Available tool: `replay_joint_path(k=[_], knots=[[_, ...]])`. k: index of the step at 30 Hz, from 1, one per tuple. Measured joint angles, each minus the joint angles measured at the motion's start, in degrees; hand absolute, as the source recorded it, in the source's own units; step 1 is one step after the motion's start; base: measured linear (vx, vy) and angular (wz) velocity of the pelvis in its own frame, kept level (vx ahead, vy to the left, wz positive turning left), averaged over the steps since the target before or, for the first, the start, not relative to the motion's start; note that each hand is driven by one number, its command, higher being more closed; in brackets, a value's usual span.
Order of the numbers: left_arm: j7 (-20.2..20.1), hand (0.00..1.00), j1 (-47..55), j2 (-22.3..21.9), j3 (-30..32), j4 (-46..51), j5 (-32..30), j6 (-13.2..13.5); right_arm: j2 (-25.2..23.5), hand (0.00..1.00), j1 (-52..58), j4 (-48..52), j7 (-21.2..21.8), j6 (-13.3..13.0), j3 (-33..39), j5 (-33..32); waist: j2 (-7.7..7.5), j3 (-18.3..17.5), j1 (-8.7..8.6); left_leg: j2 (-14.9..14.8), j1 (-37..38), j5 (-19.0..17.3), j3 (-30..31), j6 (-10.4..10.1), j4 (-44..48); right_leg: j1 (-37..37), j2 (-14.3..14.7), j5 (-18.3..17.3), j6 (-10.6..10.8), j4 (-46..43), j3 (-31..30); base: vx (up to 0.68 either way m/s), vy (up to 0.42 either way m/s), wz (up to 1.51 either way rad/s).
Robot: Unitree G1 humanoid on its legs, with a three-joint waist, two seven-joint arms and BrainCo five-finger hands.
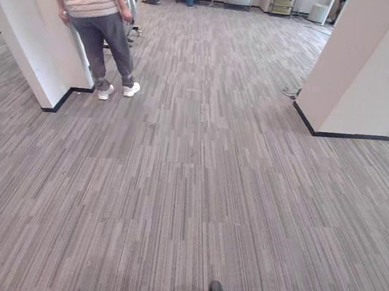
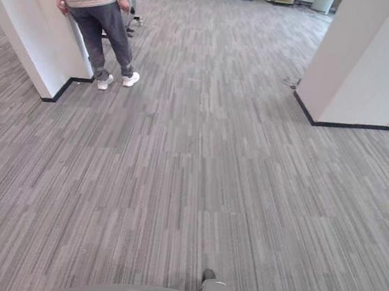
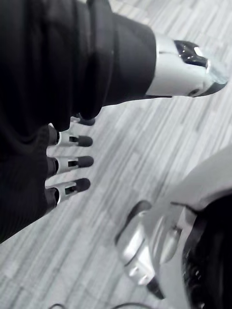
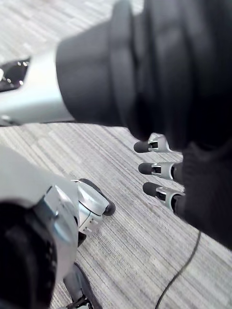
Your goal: Organize washtable
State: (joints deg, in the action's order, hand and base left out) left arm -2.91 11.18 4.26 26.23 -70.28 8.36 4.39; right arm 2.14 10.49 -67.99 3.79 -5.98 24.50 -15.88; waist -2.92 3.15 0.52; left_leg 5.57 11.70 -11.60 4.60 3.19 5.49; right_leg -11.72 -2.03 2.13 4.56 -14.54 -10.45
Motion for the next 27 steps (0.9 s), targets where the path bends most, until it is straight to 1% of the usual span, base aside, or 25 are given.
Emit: replay_joint_path(k=[1,2,3,9,11,12,13,14,15,16,17,18,19,20,21,22,23,24,25,26,27], knots=[[0.0,0.0,0.5,-2.1,2.3,0.7,0.1,-0.1,1.4,0.0,0.0,-0.4,0.0,0.0,-0.4,0.1,2.27,-1.2,1.03,-2.1,-0.2,-0.6,0.3,-1.4,0.8,0.5,1.9,-0.9,-1.4,0.2,0.7,0.3,-0.143,0.09],[0.3,0.0,0.5,-3.1,3.4,0.7,0.2,0.1,2.2,0.0,-0.3,-1.4,0.0,-0.1,-0.8,0.1,3.04,-1.5,1.78,-3.4,0.1,-1.2,0.2,-2.1,0.7,1.2,3.1,-1.0,-1.6,1.5,0.9,0.23,-0.103,-0.05],[1.2,0.0,-1.9,-0.1,-1.6,-1.7,0.1,-0.2,3.4,0.0,-2.4,-4.7,0.0,0.3,-4.4,0.0,1.88,-0.8,1.4,-5.4,0.9,-2.8,2.9,-3.4,-0.5,7.8,3.8,4.3,-2.1,14.0,2.0,0.09,-0.04,-0.09],[1.2,0.0,-2.3,0.1,-2.1,-1.7,0.1,-0.3,3.4,0.0,-2.5,-4.7,-0.1,0.3,-4.4,0.0,1.91,-0.8,1.39,-5.4,0.8,-2.8,2.9,-3.4,-0.6,7.8,3.8,4.4,-2.1,14.1,2.0,0.0,0.0,0.0],[1.3,0.0,-2.7,0.6,-4.6,-1.6,-0.4,-0.2,3.4,0.0,-2.7,-4.7,-0.3,0.3,-4.5,0.1,2.09,-0.9,1.36,-5.4,0.7,-2.8,3.1,-3.5,-0.6,8.0,3.7,4.5,-2.1,14.6,2.2,0.01,-0.003,0.03],[1.5,0.0,-3.0,1.1,-6.7,-1.6,-1.6,-0.2,3.5,0.0,-2.7,-4.7,-0.4,0.4,-4.6,0.2,2.17,-1.0,1.27,-5.5,0.7,-2.8,3.3,-3.5,-0.6,8.3,3.7,4.6,-2.0,15.2,2.6,0.02,-0.007,0.09],[1.6,0.0,-3.2,1.3,-7.5,-1.6,-2.7,-0.3,3.5,0.0,-2.7,-4.6,-0.5,0.4,-4.6,0.3,2.18,-1.0,1.21,-5.6,0.7,-2.8,3.5,-3.5,-0.6,8.4,3.6,4.6,-2.0,15.4,2.9,0.02,-0.014,0.16],[2.0,0.0,-4.0,2.0,-10.1,-1.7,-5.1,-0.4,3.5,0.0,-2.9,-4.5,-1.0,0.5,-4.8,1.1,2.24,-0.9,1.09,-5.8,0.6,-3.2,3.8,-4.0,-0.7,8.6,3.7,4.5,-2.2,15.5,3.5,0.02,-0.015,0.13],[2.2,0.0,-4.3,2.2,-11.0,-1.7,-5.9,-0.4,3.6,0.0,-3.0,-4.5,-1.2,0.5,-5.0,1.4,2.25,-0.9,1.09,-5.9,0.6,-3.3,3.8,-4.3,-0.7,8.6,3.7,4.4,-2.3,15.5,3.6,0.03,-0.03,0.1],[2.5,0.0,-4.9,2.5,-12.6,-1.7,-7.8,-0.4,3.8,0.0,-3.3,-4.5,-1.6,0.5,-6.4,1.4,2.32,-0.8,0.79,-6.4,0.3,-4.0,3.7,-4.8,-0.5,7.9,4.2,3.8,-2.8,14.4,3.9,0.04,-0.065,0.02],[2.7,0.0,-5.4,2.7,-13.2,-1.6,-9.2,-0.5,3.9,0.0,-3.8,-4.4,-1.6,0.5,-6.9,1.4,2.38,-0.8,-0.03,-7.1,-0.6,-5.4,3.5,-5.4,0.9,6.1,5.4,1.9,-3.6,10.8,4.5,0.05,-0.078,-0.01],[2.9,0.0,-5.7,2.7,-13.2,-1.6,-9.8,-0.7,3.9,0.0,-4.0,-4.3,-1.7,0.5,-6.9,1.4,2.54,-0.7,-0.29,-7.7,-1.1,-6.5,3.0,-5.8,2.1,4.8,5.9,0.5,-4.5,8.1,4.9,0.09,-0.098,-0.11],[3.6,0.0,-6.1,2.5,-13.2,-1.5,-10.6,-0.9,4.1,0.0,-4.0,-3.8,-1.9,0.5,-7.1,1.4,3.0,-0.4,-0.3,-9.0,-1.5,-8.4,1.1,-7.2,4.3,2.7,7.3,-2.6,-5.7,1.6,5.6,0.19,-0.134,-0.3],[4.1,0.0,-5.0,2.3,-13.1,-1.1,-11.6,-0.9,4.6,0.0,-3.9,-3.3,-2.2,0.4,-8.5,1.4,3.38,-0.2,-0.07,-10.5,-2.5,-10.3,-1.4,-10.5,10.6,0.7,8.9,-7.8,-7.6,-8.8,7.9,0.24,-0.156,-0.24],[4.4,0.0,-4.9,3.0,-11.8,-0.1,-11.7,-0.5,4.4,0.0,-3.7,-3.2,-2.5,0.4,-10.0,2.3,1.27,0.2,-0.37,-8.8,-10.1,-10.3,-2.7,-11.4,27.7,1.3,7.5,-14.3,-7.7,-11.9,7.8,0.18,-0.185,-0.11],[4.7,0.0,-5.3,2.7,-11.1,1.0,-11.6,-0.5,4.8,0.0,-3.8,-3.1,-2.5,0.5,-10.4,2.8,1.71,1.0,-0.11,-9.1,-14.5,-8.4,-2.7,-12.5,37.1,1.1,7.5,-16.2,-8.1,-13.2,8.3,0.02,-0.151,0.1],[5.3,0.0,-5.2,2.0,-10.5,2.1,-10.9,-0.3,5.2,0.0,-3.3,-2.5,-2.6,0.5,-10.8,3.5,2.17,2.1,0.3,-9.1,-21.3,-0.5,-1.6,-11.8,49.8,1.9,7.7,-17.5,-8.9,-12.9,8.2,0.11,-0.175,0.12],[5.7,0.0,-4.6,1.8,-10.5,3.1,-9.5,-0.1,5.2,0.0,-3.1,-1.2,-2.7,0.4,-11.2,3.5,2.24,2.4,0.51,-9.0,-27.5,-0.8,-1.8,-10.5,56.5,2.9,7.3,-17.9,-9.4,-12.0,8.4,0.15,-0.147,0.16],[5.8,0.0,-4.6,1.7,-10.5,3.2,-8.7,0.2,5.2,0.0,-3.5,-1.2,-2.8,0.4,-11.2,3.5,2.14,3.0,0.48,-9.0,-30.2,-1.4,-2.2,-9.7,57.1,3.4,6.9,-18.0,-9.5,-11.3,8.5,0.29,-0.165,0.26],[6.0,0.0,-5.0,1.5,-10.6,3.2,-8.6,0.6,5.1,0.0,-4.4,-1.2,-2.9,0.4,-11.0,3.5,2.3,4.7,0.54,-8.9,-33.8,-2.2,-3.1,-9.2,53.5,5.2,6.2,-18.0,-8.8,-9.4,9.1,0.24,-0.141,0.28],[6.2,0.0,-4.7,1.3,-10.7,3.2,-8.6,0.7,5.2,0.0,-5.0,-1.2,-3.3,0.4,-11.1,3.5,2.58,5.6,0.77,-8.6,-35.1,-2.2,-4.2,-9.2,44.6,7.3,5.5,-18.0,-7.3,-7.6,9.4,0.28,-0.119,0.25]])
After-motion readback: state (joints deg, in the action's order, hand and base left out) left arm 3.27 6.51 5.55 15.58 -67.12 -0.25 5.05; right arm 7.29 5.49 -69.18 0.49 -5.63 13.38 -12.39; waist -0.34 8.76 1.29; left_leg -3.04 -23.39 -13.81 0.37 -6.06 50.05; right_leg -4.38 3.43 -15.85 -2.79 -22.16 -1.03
